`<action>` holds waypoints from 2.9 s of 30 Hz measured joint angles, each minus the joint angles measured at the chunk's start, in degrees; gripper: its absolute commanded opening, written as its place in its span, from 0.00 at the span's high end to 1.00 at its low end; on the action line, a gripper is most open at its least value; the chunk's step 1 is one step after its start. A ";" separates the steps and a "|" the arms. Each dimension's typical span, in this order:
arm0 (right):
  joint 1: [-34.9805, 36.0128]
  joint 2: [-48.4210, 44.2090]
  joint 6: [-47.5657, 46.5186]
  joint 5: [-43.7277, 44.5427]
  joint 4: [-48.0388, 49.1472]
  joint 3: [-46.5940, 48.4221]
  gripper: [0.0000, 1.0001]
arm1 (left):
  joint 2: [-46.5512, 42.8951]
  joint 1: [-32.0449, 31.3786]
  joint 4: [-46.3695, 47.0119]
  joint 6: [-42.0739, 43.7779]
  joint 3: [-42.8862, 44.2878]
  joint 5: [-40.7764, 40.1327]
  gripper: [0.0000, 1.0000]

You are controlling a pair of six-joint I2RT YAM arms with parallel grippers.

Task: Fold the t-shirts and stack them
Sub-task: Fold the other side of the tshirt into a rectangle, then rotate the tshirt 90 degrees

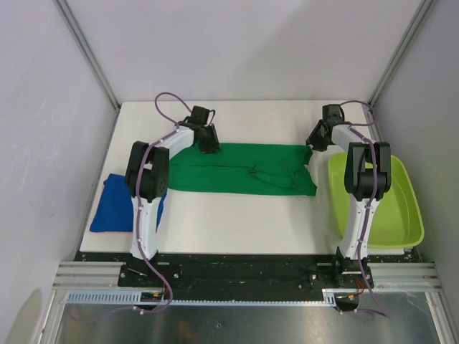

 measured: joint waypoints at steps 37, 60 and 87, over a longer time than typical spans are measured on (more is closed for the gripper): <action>2.32 -7.10 1.03 15.13 -8.22 1.25 0.67 | 0.20 0.09 0.28 -2.56 0.00 -0.66 0.64; 15.08 -26.29 11.19 9.25 -5.11 -22.12 0.71 | -2.97 0.59 -0.42 8.59 -0.66 3.10 0.48; 18.67 -38.29 27.56 12.37 -4.42 -43.17 0.62 | -23.78 0.57 -2.54 15.52 -21.90 6.47 0.50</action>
